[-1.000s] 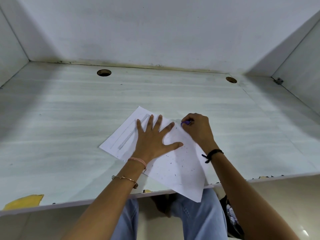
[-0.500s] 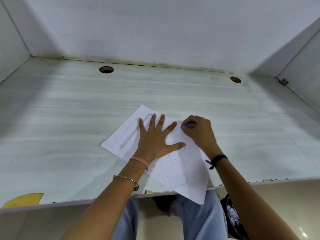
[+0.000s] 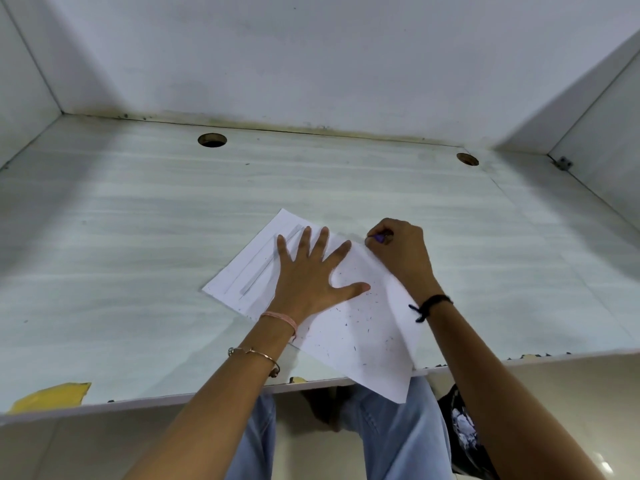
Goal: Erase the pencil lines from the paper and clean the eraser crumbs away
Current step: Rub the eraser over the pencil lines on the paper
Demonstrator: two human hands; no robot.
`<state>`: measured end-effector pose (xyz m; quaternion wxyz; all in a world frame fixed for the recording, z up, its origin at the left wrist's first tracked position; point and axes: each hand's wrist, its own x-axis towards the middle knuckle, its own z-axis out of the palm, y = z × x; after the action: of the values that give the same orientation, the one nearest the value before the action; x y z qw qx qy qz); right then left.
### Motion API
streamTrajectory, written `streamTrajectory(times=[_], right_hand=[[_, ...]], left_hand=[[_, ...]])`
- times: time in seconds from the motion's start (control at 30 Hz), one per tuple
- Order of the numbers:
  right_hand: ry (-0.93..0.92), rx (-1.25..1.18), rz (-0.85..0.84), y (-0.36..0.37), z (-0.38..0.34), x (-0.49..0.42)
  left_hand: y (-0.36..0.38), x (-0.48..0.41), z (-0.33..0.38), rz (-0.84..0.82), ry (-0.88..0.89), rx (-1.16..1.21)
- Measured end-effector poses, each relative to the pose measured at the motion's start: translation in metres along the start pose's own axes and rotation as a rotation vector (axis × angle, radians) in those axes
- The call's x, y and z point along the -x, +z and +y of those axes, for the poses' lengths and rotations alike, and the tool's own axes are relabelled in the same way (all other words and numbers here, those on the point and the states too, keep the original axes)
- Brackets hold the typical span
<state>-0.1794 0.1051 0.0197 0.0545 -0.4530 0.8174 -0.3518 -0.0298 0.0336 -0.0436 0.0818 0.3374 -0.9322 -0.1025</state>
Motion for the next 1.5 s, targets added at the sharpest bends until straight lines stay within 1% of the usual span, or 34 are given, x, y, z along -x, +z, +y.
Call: streamTrajectory(times=[0.07, 0.1, 0.17, 0.27, 0.33, 0.43, 0.5, 0.57, 0.67, 0.7, 0.73, 0.8, 0.83, 0.87, 0.97, 1.1, 1.2, 1.3, 1.4, 1.43, 1.5], right_hand=[[-0.043, -0.046, -0.106, 0.009, -0.006, 0.016], [-0.036, -0.081, -0.141, 0.011, -0.003, 0.02], [0.014, -0.127, -0.091, 0.008, 0.007, 0.014], [0.072, -0.072, 0.009, -0.001, 0.012, -0.004], [0.036, -0.103, -0.006, 0.002, 0.005, 0.0], [0.0, -0.153, -0.121, 0.011, 0.002, 0.017], [0.043, -0.205, -0.086, 0.008, 0.011, 0.015], [0.075, -0.191, -0.037, 0.002, 0.017, 0.006], [0.052, -0.157, 0.0, 0.001, 0.011, 0.006], [0.036, -0.202, 0.016, 0.004, 0.005, 0.011], [0.026, -0.268, 0.007, 0.008, -0.002, 0.02], [0.03, -0.378, -0.073, 0.02, -0.014, 0.039], [0.027, -0.401, -0.113, 0.028, -0.017, 0.048], [0.019, -0.41, -0.134, 0.034, -0.019, 0.054], [0.025, -0.433, -0.108, 0.042, -0.021, 0.056], [0.038, -0.416, -0.114, 0.039, -0.019, 0.045], [0.05, -0.382, -0.128, 0.037, -0.019, 0.037], [0.005, -0.376, -0.195, 0.036, -0.029, 0.044], [-0.104, -0.325, -0.334, 0.044, -0.042, 0.062], [-0.123, -0.321, -0.355, 0.047, -0.045, 0.065], [-0.137, -0.326, -0.339, 0.048, -0.048, 0.063]], left_hand=[[0.0, 0.0, 0.0, -0.004, 0.004, -0.031], [-0.001, 0.0, 0.0, -0.012, 0.001, -0.026], [-0.003, 0.0, 0.001, -0.03, -0.015, 0.014], [-0.005, 0.002, 0.002, -0.024, -0.011, 0.009], [-0.004, 0.002, 0.002, -0.026, -0.013, 0.0], [-0.005, 0.0, 0.001, -0.05, -0.015, -0.006], [-0.006, 0.001, 0.002, -0.054, -0.021, 0.012], [-0.008, 0.002, 0.003, -0.064, -0.024, 0.017], [-0.011, -0.001, 0.0, -0.05, -0.017, 0.024], [-0.014, -0.002, -0.001, -0.029, -0.017, 0.077], [-0.017, -0.002, -0.002, 0.006, -0.029, 0.198], [-0.029, 0.0, -0.004, 0.07, -0.082, 0.573], [-0.034, 0.002, -0.007, 0.098, -0.104, 0.719], [-0.038, 0.005, -0.011, 0.127, -0.112, 0.769], [-0.043, 0.017, -0.028, 0.146, -0.103, 0.608], [-0.042, 0.044, -0.051, 0.093, -0.11, 0.475], [-0.041, 0.066, -0.058, -0.023, -0.099, 0.367], [-0.038, 0.079, -0.055, -0.132, -0.112, 0.144], [-0.031, 0.082, -0.048, -0.116, -0.149, 0.038], [-0.029, 0.082, -0.046, -0.105, -0.162, 0.024], [-0.027, 0.082, -0.045, -0.084, -0.181, -0.005]])
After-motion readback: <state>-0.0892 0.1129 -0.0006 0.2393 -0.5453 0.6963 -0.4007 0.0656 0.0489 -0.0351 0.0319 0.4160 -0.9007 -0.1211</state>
